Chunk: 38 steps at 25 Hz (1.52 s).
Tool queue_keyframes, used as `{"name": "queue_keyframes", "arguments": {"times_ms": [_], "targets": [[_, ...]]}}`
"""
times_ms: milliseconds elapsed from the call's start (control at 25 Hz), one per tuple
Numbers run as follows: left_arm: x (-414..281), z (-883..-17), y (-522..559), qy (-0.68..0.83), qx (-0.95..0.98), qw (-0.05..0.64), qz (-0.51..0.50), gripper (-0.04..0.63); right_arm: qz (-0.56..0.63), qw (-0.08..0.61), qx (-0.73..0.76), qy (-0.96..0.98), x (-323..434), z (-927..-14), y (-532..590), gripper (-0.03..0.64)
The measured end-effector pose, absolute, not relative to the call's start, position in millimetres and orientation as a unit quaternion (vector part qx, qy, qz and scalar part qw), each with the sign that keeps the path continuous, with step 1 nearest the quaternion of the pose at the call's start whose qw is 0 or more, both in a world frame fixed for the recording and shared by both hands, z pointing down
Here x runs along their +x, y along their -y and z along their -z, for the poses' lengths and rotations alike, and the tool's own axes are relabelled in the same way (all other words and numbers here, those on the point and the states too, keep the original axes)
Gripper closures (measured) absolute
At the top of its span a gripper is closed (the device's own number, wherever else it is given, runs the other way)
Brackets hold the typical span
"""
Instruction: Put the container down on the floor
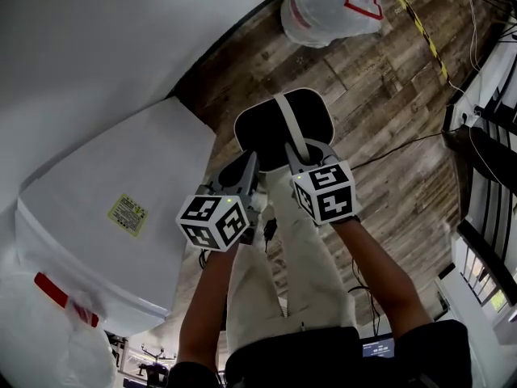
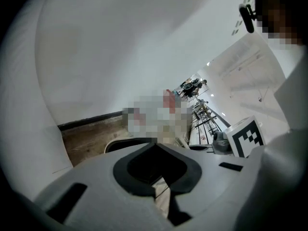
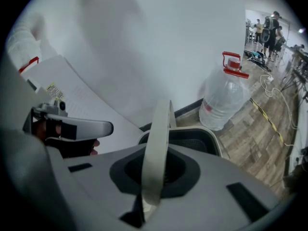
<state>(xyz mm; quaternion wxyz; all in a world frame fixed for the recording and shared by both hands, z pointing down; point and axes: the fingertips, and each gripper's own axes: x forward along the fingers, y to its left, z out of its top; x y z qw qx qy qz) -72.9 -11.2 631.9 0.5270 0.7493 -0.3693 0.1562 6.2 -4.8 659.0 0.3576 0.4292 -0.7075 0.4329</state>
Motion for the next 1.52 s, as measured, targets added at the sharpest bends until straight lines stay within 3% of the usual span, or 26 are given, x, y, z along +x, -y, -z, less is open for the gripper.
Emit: {"name": "queue_keyframes", "arguments": {"times_ms": [440, 1520], "targets": [[-68.5, -648.3, 16.3, 0.368, 0.748, 0.526, -0.167, 0.577, -0.416, 0.377, 0.419, 0.714, 2.7, -681.7, 22.2, 0.586], [-92.0, -778.5, 47.8, 0.424, 0.717, 0.532, -0.153, 0.577, -0.371, 0.393, 0.393, 0.744, -34.3, -796.2, 85.9, 0.586]]}}
